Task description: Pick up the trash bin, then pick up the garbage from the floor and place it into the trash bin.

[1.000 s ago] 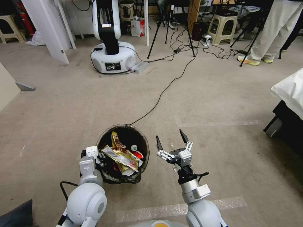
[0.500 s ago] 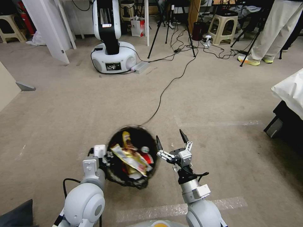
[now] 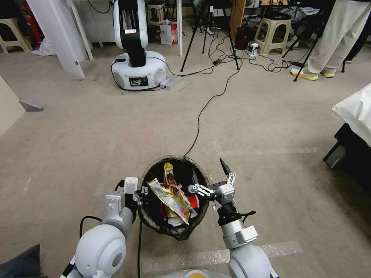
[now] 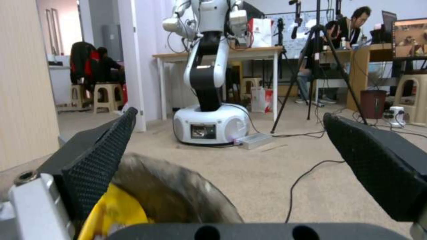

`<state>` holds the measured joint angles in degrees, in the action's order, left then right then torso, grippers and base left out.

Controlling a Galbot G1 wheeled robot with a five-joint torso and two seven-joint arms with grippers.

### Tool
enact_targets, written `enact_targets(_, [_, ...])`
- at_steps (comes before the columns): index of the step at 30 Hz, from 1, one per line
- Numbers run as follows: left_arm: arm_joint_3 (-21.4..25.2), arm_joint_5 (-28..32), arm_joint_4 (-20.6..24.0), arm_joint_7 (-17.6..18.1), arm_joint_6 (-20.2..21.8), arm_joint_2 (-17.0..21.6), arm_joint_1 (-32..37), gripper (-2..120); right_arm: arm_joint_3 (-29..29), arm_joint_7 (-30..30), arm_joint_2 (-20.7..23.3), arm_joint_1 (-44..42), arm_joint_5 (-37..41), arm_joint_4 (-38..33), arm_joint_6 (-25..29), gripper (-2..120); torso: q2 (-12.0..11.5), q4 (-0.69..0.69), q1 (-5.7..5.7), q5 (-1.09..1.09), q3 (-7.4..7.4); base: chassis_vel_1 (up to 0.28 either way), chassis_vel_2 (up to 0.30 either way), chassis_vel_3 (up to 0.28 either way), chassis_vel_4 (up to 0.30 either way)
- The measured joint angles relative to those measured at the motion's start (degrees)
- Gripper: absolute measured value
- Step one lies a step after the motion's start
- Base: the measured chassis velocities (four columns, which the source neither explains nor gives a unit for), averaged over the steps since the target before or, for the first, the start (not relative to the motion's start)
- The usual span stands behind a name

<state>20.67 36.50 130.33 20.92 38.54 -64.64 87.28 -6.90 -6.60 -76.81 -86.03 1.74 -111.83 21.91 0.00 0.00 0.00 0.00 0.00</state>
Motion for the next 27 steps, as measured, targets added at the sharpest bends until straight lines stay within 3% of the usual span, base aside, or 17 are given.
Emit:
enact_targets(5, [-0.1,3.96,-0.3,-0.35,1.46,0.77,-0.47,0,-0.01,0.0,0.0,0.0,0.0,0.0,0.0,100,0.0,0.0,0.0,0.01,0.0,0.0,0.0,0.0,0.0])
enact_targets(10, [-0.73,11.04,-3.72,-0.24,3.61,0.65,-1.36,0,0.0,-0.01,0.0,0.0,0.0,0.0,0.0,100,0.0,-0.01,0.0,0.01,0.0,0.0,0.0,0.0,0.0])
enact_targets(16, [-0.99,9.64,-6.59,0.02,3.76,-0.74,-1.72,0,0.0,0.0,0.0,0.0,0.0,0.0,0.0,100,0.0,0.0,0.0,0.01,0.0,0.0,0.0,0.0,0.0])
enact_targets(27, [0.28,8.18,-7.93,0.31,3.75,-1.69,-2.26,0,0.0,0.0,0.0,0.0,0.0,0.0,0.0,100,0.0,0.0,0.0,0.01,0.0,0.0,0.0,0.0,0.0])
